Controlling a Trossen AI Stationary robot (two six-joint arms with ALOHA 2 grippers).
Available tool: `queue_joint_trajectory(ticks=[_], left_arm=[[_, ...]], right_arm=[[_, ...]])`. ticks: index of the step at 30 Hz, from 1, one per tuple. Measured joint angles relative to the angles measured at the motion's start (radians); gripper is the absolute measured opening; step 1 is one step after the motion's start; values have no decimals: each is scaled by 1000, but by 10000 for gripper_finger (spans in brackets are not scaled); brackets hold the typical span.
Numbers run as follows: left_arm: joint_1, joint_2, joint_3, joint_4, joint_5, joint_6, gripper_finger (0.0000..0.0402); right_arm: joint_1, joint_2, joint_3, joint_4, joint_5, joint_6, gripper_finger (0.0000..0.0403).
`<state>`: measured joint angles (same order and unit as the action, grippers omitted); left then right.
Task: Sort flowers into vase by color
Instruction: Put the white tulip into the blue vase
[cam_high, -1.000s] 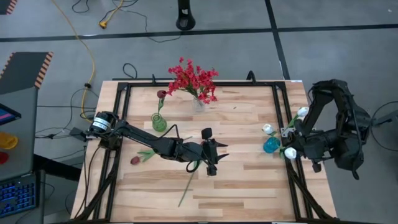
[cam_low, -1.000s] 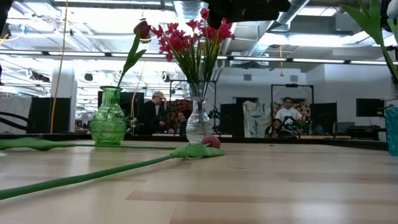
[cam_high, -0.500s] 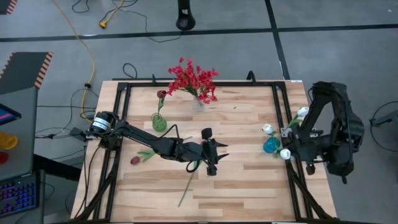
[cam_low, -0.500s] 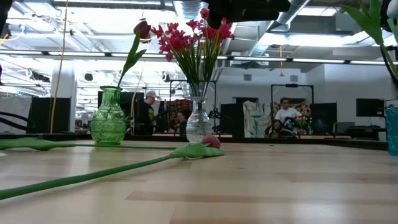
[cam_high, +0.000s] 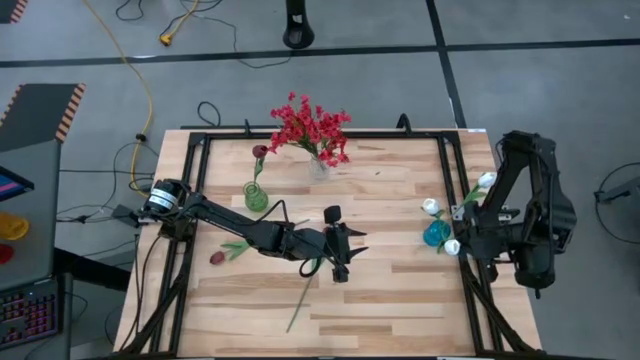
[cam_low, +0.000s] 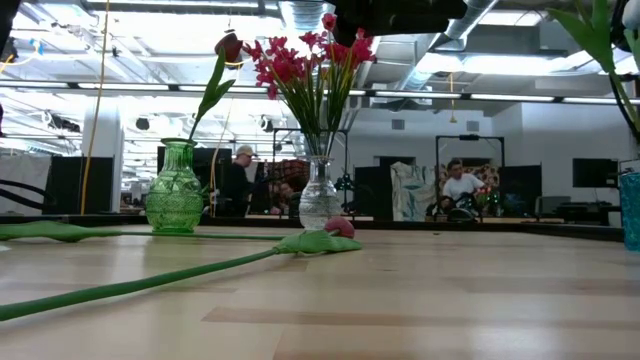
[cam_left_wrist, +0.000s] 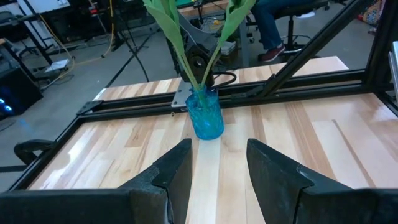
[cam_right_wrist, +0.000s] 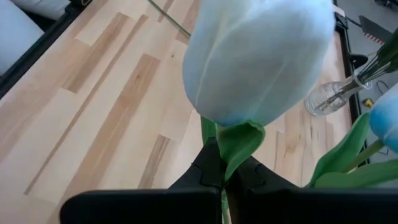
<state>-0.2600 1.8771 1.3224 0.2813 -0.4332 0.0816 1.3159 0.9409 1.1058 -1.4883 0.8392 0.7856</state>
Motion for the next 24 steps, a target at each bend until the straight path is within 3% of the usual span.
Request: queue_joint_trajectory(ticks=[15, 24], left_arm=[[0, 0, 0, 0, 0, 0, 141], [0, 0, 0, 0, 0, 0, 141]], right_arm=[[0, 1, -50, -3, -32, 89, 28], [-1, 0, -50, 0, -58, 100, 52]])
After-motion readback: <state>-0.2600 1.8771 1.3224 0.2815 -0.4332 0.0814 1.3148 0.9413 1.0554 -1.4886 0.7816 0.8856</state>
